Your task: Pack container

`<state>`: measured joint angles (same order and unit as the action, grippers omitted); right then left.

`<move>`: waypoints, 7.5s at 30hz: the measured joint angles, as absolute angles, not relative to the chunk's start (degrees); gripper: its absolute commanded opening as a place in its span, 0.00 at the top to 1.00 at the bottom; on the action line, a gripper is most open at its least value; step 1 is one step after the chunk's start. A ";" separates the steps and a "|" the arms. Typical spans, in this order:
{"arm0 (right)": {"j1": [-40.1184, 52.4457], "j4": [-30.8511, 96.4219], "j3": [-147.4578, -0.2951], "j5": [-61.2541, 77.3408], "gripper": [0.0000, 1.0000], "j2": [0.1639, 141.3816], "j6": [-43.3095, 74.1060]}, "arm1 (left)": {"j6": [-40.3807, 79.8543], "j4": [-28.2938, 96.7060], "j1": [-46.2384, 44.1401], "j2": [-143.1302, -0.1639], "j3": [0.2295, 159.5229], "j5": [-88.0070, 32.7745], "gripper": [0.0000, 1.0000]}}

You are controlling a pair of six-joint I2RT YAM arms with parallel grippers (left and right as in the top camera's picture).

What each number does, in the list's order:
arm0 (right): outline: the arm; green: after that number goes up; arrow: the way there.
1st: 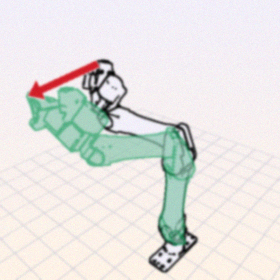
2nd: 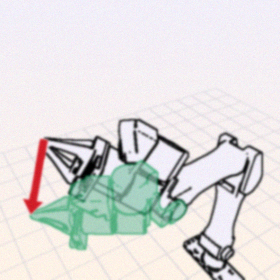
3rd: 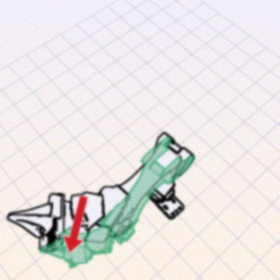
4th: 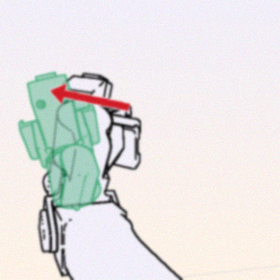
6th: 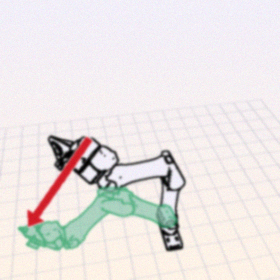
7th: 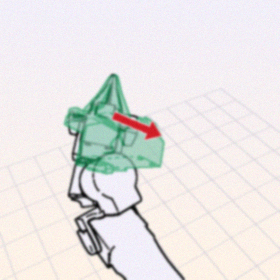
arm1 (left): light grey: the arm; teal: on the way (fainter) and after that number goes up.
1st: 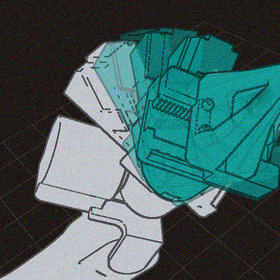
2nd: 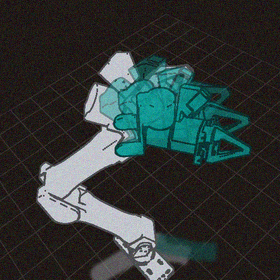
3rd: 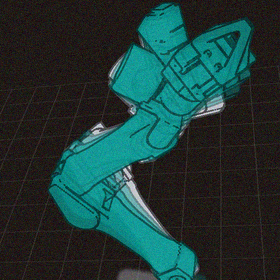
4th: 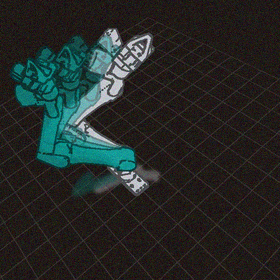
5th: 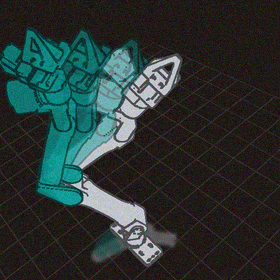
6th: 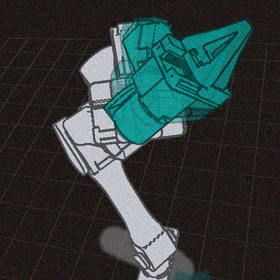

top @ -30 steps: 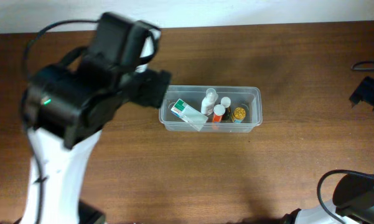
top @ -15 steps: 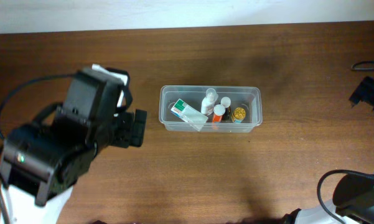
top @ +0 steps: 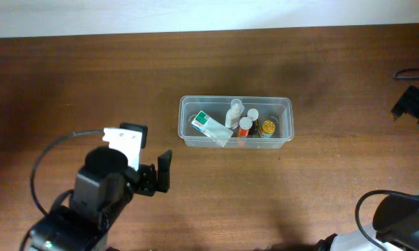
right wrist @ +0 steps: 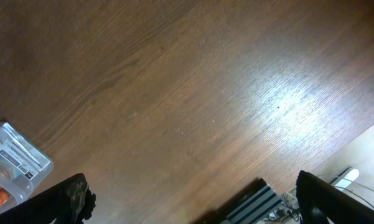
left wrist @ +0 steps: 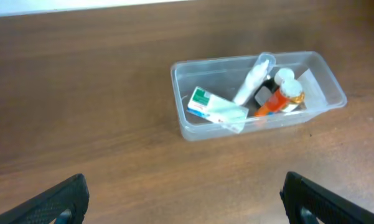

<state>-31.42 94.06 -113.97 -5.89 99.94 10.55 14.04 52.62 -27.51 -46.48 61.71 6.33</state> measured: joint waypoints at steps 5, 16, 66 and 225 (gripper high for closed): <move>-31.42 94.08 -113.97 -5.89 0.02 99.94 10.52 | 18.98 50.09 -27.51 -46.65 53.93 5.91 0.00; -31.42 94.08 -113.97 -5.87 0.02 99.94 10.52 | 21.80 50.26 -27.51 -54.59 51.57 5.76 0.01; -31.42 94.08 -113.97 -5.89 0.02 99.94 10.55 | 12.99 -6.72 -28.49 -23.35 1.04 4.25 0.01; -31.42 94.08 -113.97 -5.89 0.02 99.94 10.55 | 12.99 3.88 0.75 -0.89 0.73 -4.54 0.01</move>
<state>-31.42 94.08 -113.97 -5.89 99.94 10.55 12.99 3.88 0.75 -0.89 0.73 -4.54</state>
